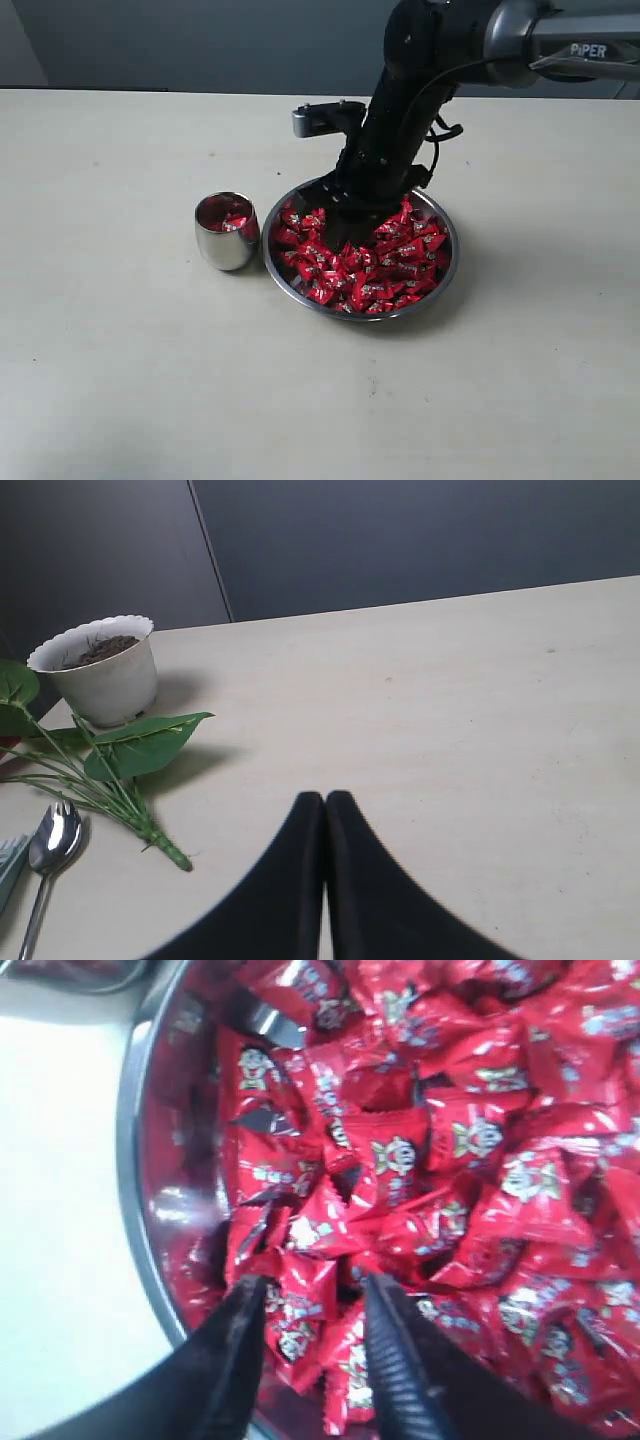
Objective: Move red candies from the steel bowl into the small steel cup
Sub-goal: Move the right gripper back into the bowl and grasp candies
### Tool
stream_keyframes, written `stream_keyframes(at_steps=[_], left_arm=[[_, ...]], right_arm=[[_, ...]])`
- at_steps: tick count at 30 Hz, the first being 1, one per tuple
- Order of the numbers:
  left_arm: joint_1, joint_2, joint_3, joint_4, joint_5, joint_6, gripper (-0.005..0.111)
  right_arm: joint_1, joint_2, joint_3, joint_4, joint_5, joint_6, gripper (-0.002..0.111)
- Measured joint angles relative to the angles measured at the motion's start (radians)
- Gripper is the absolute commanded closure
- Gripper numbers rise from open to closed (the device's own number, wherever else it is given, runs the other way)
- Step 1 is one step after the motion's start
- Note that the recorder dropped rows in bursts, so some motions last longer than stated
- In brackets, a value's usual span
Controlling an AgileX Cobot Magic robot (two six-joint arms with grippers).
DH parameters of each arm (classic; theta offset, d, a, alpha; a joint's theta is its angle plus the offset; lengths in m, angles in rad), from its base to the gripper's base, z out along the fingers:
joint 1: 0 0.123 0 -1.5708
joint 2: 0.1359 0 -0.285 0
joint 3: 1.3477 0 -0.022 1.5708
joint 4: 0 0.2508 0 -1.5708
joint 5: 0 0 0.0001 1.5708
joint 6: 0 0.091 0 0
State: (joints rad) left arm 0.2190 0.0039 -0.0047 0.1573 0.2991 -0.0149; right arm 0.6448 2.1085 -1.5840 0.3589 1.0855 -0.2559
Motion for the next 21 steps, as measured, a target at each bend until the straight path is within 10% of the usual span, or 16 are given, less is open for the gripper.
stream_keyframes(at_steps=[7,11,21], left_arm=[[0.0,0.0,0.0,0.0,0.0,0.0,0.106],[0.0,0.0,0.0,0.0,0.0,0.0,0.106],[0.0,0.0,0.0,0.0,0.0,0.0,0.106]], right_arm=[[0.013,0.065,0.0,0.037,0.029,-0.011,0.067],[0.015,0.091,0.004,0.026,0.052,-0.012,0.108],[0.015,0.04,0.004,-0.037,0.052,0.02,0.109]])
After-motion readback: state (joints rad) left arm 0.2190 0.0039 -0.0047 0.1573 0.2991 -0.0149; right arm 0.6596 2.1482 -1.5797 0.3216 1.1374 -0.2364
